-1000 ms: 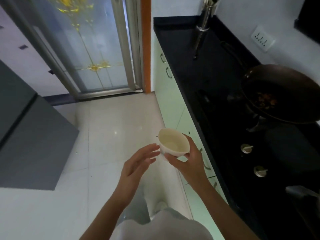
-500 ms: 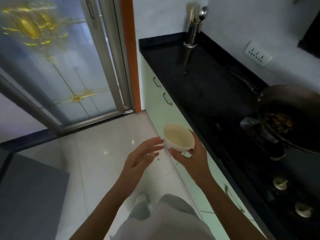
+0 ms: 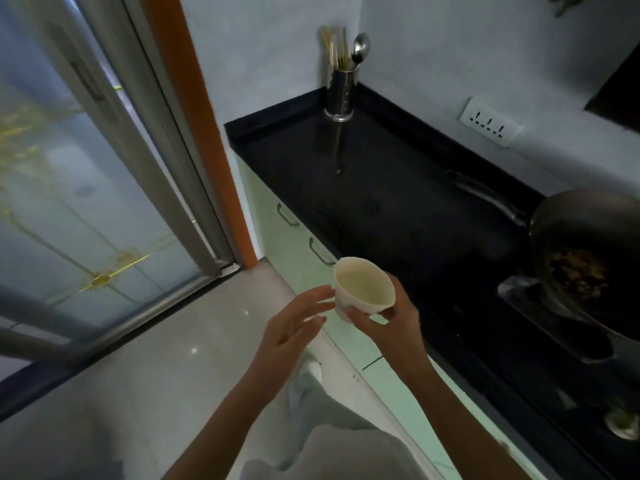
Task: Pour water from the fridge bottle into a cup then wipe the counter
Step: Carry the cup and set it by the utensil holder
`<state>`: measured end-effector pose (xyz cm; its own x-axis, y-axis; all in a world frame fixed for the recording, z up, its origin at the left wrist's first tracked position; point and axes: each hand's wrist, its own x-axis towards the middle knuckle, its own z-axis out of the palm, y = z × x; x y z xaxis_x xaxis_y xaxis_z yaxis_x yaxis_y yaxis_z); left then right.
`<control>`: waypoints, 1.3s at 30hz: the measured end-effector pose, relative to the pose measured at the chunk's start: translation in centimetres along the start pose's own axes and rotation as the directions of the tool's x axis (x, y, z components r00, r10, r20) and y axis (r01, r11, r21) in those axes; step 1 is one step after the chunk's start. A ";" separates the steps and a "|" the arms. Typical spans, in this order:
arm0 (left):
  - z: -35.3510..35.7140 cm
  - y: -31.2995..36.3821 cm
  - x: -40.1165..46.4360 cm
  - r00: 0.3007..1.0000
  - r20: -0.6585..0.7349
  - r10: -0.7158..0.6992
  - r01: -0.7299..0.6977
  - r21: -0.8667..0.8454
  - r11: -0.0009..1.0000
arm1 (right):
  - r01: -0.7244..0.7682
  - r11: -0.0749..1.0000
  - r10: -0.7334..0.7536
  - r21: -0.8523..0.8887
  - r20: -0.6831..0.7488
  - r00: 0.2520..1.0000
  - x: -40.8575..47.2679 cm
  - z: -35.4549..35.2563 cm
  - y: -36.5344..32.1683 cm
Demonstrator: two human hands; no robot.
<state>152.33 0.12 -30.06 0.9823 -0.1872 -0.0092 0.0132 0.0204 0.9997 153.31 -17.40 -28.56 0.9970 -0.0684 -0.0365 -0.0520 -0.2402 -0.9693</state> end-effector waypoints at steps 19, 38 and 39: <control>-8.5 1.8 30.6 0.960 0.277 -0.039 0.028 0.042 0.999 | 0.027 0.999 -0.019 0.027 -0.267 0.964 27.4 3.9 -2.4; -11.6 -1.0 56.6 0.801 0.587 -0.117 0.089 0.076 0.993 | -0.086 0.993 0.115 0.078 -0.615 0.780 48.1 8.0 0.4; -11.1 -1.5 57.8 0.801 0.587 -0.123 0.091 0.083 0.992 | -0.090 0.993 0.121 0.080 -0.620 0.775 49.4 7.7 1.0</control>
<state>211.20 0.21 -32.32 0.6751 -0.7285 -0.1166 0.0875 -0.0780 0.9931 202.90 -13.53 -33.25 0.7311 -0.6822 0.0053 -0.1370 -0.1544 -0.9785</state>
